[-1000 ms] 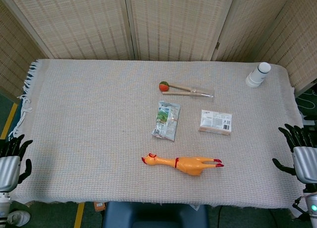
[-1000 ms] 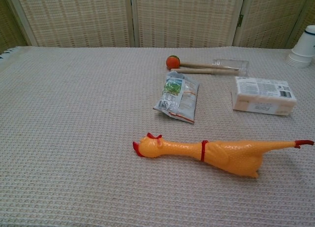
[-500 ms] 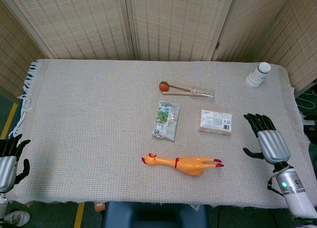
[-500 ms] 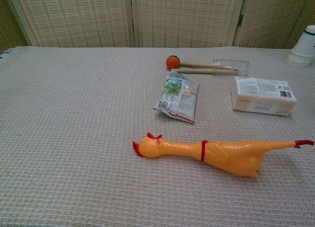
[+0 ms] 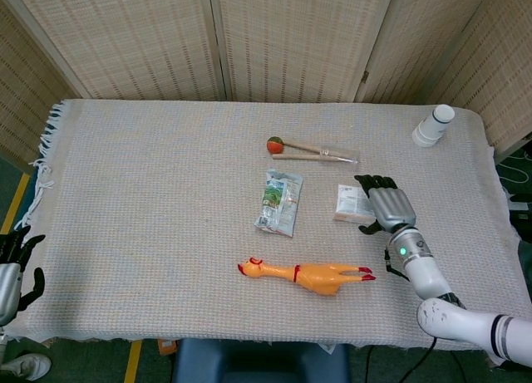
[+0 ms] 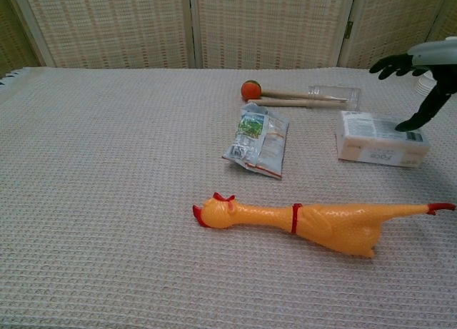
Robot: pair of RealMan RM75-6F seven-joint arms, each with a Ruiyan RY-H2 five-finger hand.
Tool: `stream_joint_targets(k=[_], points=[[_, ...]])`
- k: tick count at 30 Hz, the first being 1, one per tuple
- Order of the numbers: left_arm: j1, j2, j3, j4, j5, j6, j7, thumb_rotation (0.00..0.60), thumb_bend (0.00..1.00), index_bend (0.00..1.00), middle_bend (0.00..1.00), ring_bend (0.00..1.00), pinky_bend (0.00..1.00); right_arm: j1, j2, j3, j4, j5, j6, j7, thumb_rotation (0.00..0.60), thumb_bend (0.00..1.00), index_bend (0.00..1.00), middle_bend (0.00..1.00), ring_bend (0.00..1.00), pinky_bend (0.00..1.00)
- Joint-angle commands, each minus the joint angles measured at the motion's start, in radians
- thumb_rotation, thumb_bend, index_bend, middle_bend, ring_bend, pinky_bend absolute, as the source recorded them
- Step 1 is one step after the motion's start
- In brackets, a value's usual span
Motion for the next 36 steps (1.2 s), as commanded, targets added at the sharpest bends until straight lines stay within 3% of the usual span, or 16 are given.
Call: stream_joint_targets(k=[1,9,18,36], points=[[0.001,0.003,-0.001,-0.002,-0.001,0.000,-0.005,0.600,0.61,0.18,0.00,0.00,0.08,0.130,-0.064,-0.017,0.075,0.167,-0.029,-0.111,0.600,0.16,0.00,0.05,0.00,0.00],[0.002,0.010,0.000,-0.004,-0.005,-0.006,-0.018,0.600,0.61,0.18,0.00,0.00,0.08,0.196,-0.123,-0.051,0.171,0.258,-0.045,-0.123,0.600,0.16,0.00,0.05,0.00,0.00],[0.001,0.013,0.000,-0.005,-0.005,-0.009,-0.020,0.600,0.61,0.18,0.00,0.00,0.08,0.215,-0.128,-0.091,0.217,0.319,-0.046,-0.121,0.600,0.16,0.00,0.05,0.00,0.00],[0.003,0.014,-0.015,0.011,-0.033,-0.007,-0.032,0.600,0.62,0.18,0.00,0.00,0.08,0.247,-0.231,-0.125,0.369,0.297,-0.111,-0.083,0.600,0.16,0.06,0.05,0.00,0.00]])
